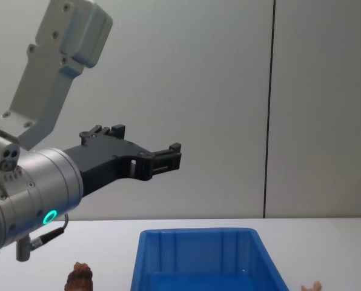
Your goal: Pick up the two dolls from the table and place them into the box.
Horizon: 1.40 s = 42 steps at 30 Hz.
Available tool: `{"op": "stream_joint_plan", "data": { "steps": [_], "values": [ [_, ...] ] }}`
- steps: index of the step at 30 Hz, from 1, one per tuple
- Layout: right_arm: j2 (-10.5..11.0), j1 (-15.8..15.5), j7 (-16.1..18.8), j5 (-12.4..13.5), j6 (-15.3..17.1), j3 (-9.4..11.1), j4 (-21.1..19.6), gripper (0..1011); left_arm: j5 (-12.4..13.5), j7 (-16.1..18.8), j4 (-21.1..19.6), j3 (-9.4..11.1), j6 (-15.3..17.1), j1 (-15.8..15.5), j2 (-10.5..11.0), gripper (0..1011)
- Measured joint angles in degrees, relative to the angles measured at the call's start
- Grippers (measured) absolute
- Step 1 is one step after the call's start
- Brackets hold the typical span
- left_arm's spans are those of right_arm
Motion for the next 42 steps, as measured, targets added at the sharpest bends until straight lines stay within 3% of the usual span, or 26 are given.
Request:
{"op": "stream_joint_plan", "data": {
  "steps": [12,19,33,42],
  "values": [
    [-0.3,0.5,1.6,-0.2,-4.5,-0.1,-2.8,248,0.0,0.0,0.0,0.0,0.0,0.0,0.0,1004],
    [-1.0,2.2,4.3,-1.1,-6.3,-0.6,-5.6,196,0.0,0.0,0.0,0.0,0.0,0.0,0.0,1004],
    [-4.1,6.8,11.8,-3.0,-5.8,-3.1,-7.5,123,0.0,0.0,0.0,0.0,0.0,0.0,0.0,1004],
    [-7.2,9.7,16.6,-5.5,-3.9,-6.1,-5.5,74,0.0,0.0,0.0,0.0,0.0,0.0,0.0,1004]
  ]
}}
